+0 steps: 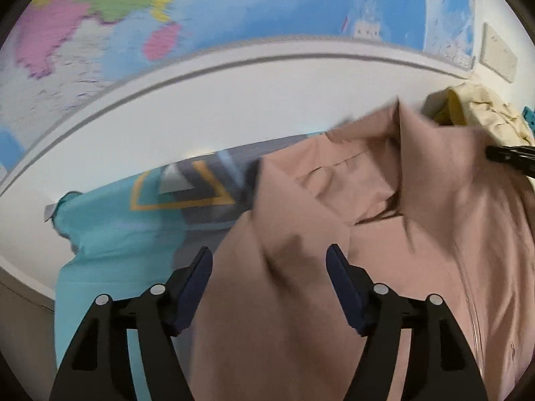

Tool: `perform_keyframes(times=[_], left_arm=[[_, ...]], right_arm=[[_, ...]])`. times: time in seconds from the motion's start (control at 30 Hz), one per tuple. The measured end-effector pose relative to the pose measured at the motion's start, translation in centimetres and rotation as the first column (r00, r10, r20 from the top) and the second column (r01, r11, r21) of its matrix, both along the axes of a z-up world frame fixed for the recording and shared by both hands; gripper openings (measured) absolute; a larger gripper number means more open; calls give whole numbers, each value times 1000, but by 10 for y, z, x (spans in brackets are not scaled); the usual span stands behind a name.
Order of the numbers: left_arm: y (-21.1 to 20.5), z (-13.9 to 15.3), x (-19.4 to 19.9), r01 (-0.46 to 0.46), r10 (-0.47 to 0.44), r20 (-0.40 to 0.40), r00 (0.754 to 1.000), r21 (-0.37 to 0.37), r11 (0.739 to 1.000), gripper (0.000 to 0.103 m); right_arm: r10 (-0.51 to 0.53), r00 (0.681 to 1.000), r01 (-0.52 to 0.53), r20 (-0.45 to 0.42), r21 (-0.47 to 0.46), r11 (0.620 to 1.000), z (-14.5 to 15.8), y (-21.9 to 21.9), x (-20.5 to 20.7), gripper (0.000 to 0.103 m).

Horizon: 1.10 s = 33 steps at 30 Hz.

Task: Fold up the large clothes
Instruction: 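Lay the pink jacket flat on the bed and open both grippers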

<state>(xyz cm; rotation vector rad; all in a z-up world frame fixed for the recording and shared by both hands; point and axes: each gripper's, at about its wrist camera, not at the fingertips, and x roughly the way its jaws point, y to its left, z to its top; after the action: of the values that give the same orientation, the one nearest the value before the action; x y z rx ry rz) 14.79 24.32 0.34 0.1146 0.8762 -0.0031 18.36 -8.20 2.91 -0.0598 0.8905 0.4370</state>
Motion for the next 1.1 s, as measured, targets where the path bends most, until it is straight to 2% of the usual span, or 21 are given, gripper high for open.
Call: perform_keyframes(times=[0.03,0.1,0.13,0.17,0.2,0.33,0.4,0.47,0.53,0.6,0.63,0.67,0.73,0.77,0.8,0.83,0.87,0.97,1.0,1.07,1.1], left_arm=[[5,4,-15,21,-21,12,1000,-5,1000,74],[17,11,-46,36,-36,36,999,-11,999,77],[24,13,-64,50,-49,40,998,-21,999,77],[30,13,-78,57,-56,42,998,-29,998,77],[34,13,-96,63,-62,45,997,-36,997,77],[29,6,-156,133,-132,29,991,-43,990,80],[20,-3,-175,179,-178,23,984,-43,983,84],[11,-18,-189,205,-205,-2,979,-11,979,85],[10,-32,-192,191,-190,-45,981,14,982,71],[20,-39,-187,128,-128,-82,988,-4,992,17],[29,-37,-185,95,-97,-83,992,-29,995,4],[48,-29,-179,26,-31,-74,997,-68,997,2],[76,-14,-171,-92,90,-33,995,-71,993,2],[93,-3,-166,-179,179,-2,984,-51,983,2],[112,6,-163,-257,258,11,966,-71,964,5],[128,11,-159,-301,304,3,953,-121,946,6],[138,12,-155,-343,345,-6,939,-116,932,14],[138,4,-149,-429,430,-13,903,53,902,60],[137,0,-150,-426,428,-18,904,62,902,59],[136,-7,-154,-393,394,-34,919,26,919,58],[137,-8,-157,-402,402,-27,915,23,915,58]], right_arm=[[-1,1000,1,1,21,1000,2,-4,-6,16],[1,999,-3,40,48,999,12,-14,-24,35],[12,997,-15,71,48,999,20,-21,-37,41],[21,994,-26,111,41,999,27,-29,-56,58],[31,991,-37,129,43,998,31,-34,-67,65],[93,989,-99,113,51,994,28,-64,-127,68],[123,990,-126,73,40,991,14,-77,-156,69],[134,990,-134,51,6,991,0,-86,-179,72],[126,992,-126,27,-17,992,-16,-93,-199,74],[124,992,-124,-10,-14,992,-30,-99,-213,74],[127,992,-127,-19,-18,992,-36,-97,-215,74],[122,992,-123,-30,-24,992,-41,-99,-220,74],[125,991,-127,-52,-29,992,-46,-99,-214,56],[133,989,-135,-66,-40,990,-47,-98,-213,24],[128,990,-131,-66,-50,990,-46,-100,-211,3],[115,992,-118,-51,-60,991,-43,-102,-207,3],[84,996,-84,-6,-68,994,-31,-109,-204,2],[-47,997,46,66,12,999,-2,-145,-190,2],[-110,991,106,76,55,993,6,-164,-184,2],[-180,983,177,47,54,983,3,-185,-169,5],[-199,980,198,26,23,980,-3,-188,-161,15]])
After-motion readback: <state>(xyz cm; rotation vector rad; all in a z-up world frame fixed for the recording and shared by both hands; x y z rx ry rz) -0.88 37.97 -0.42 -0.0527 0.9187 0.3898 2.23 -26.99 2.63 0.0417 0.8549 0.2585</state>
